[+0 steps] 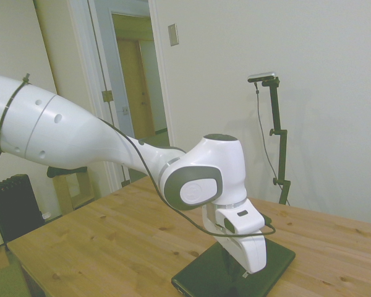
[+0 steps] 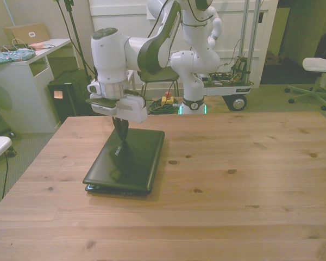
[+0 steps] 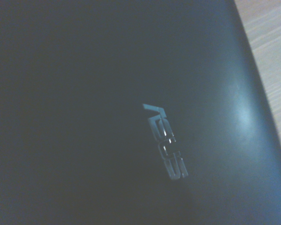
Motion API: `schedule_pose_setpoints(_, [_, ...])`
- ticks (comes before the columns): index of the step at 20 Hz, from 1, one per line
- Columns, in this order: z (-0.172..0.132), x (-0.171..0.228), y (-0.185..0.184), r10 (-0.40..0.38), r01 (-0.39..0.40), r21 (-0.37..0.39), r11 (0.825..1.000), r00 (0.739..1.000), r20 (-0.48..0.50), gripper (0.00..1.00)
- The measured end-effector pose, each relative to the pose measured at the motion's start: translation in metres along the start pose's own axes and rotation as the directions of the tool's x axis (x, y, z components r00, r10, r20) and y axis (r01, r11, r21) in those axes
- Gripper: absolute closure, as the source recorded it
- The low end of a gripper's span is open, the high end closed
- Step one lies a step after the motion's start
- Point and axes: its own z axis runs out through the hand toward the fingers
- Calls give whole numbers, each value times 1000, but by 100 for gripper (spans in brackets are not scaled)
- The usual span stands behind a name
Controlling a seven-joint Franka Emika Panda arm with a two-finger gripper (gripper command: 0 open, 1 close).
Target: Close the laptop
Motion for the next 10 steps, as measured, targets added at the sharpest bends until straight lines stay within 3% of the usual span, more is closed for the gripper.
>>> schedule_pose_setpoints(3, [-25,-11,-12,-26,27,40,999,999,-21,100])
schedule_pose_setpoints(10, [-142,-104,-43,-159,163,147,976,986,-43,100])
